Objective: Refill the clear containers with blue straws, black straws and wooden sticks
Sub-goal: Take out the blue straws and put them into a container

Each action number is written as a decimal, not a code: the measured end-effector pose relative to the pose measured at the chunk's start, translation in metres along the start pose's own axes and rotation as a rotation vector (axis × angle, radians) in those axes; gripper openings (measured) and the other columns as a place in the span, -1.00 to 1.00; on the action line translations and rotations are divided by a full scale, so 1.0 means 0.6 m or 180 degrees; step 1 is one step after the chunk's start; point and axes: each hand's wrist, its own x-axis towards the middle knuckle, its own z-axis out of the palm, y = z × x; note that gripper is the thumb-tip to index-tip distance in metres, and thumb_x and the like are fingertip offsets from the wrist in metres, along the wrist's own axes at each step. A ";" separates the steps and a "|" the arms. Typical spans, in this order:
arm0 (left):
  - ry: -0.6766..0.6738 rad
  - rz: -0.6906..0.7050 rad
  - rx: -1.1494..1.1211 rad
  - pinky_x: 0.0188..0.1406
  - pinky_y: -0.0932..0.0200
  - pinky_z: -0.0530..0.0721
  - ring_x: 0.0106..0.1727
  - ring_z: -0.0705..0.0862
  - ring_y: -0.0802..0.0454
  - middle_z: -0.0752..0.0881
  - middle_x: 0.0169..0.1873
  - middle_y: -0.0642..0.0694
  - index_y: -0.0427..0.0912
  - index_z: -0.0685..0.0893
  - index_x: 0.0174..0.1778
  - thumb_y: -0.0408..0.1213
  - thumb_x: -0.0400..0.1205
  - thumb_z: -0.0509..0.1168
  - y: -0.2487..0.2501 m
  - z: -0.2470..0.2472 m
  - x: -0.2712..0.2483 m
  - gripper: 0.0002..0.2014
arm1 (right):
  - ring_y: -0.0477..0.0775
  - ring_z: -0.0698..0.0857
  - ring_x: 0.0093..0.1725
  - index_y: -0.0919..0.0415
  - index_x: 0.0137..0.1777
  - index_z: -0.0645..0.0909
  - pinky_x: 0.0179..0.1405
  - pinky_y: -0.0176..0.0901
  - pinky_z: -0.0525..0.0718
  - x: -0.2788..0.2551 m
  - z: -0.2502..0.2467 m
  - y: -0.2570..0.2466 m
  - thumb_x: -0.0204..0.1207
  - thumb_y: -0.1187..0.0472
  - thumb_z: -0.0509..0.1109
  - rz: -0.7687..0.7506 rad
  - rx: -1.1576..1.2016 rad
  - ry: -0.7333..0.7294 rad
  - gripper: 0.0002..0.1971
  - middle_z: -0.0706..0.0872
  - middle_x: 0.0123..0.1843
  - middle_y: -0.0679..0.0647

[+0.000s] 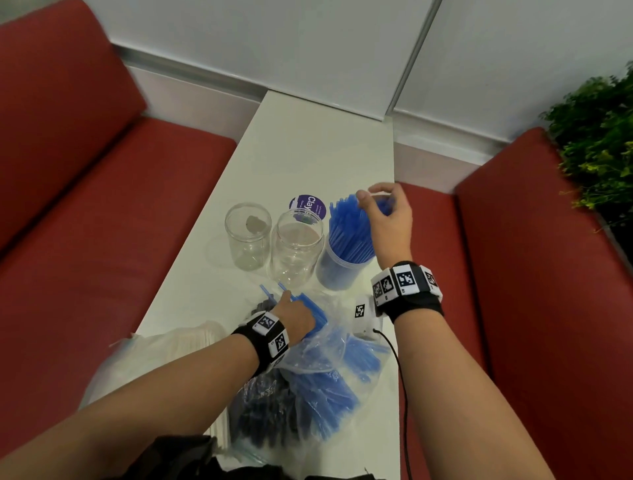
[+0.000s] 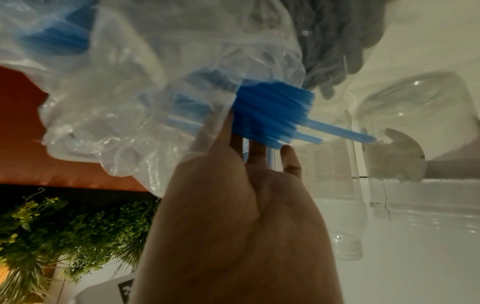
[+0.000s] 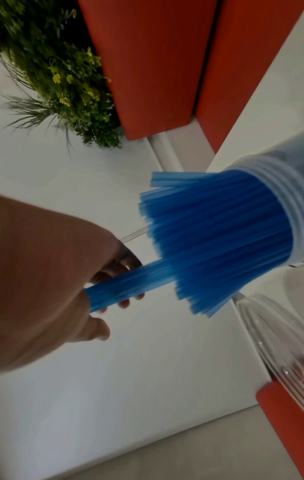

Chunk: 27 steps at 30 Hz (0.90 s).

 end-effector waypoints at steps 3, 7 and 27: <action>-0.0093 -0.0035 0.0132 0.53 -0.30 0.14 0.34 0.56 -0.08 0.68 0.22 -0.05 -0.13 0.64 0.29 -0.33 0.74 0.18 0.003 -0.015 -0.009 -0.76 | -0.21 0.70 -0.08 -0.03 0.10 0.67 0.00 -0.22 0.69 0.001 -0.004 -0.018 0.65 0.11 0.43 -0.0636 -0.0247 0.0385 -0.92 0.77 -0.12 -0.22; -0.0193 -0.0056 0.0258 0.56 -0.27 0.10 0.26 0.63 -0.05 0.72 0.18 -0.03 -0.13 0.66 0.26 -0.36 0.75 0.16 0.008 -0.031 -0.017 -0.76 | 0.09 0.42 0.65 0.18 0.54 0.55 0.71 0.14 0.27 -0.009 0.007 0.009 0.85 0.09 0.11 -0.0802 -0.1861 -0.0465 -0.62 0.57 0.59 0.09; -0.0232 -0.0569 -0.0427 0.35 -0.02 0.51 0.41 0.58 -0.08 0.59 0.40 -0.08 -0.10 0.52 0.50 -0.22 0.79 0.13 -0.021 -0.087 -0.069 -0.65 | 0.08 0.63 0.45 0.13 0.65 0.41 0.48 -0.04 0.56 -0.190 0.001 0.085 0.53 0.41 0.38 0.0738 -0.1858 -0.3133 -0.34 0.66 0.49 0.10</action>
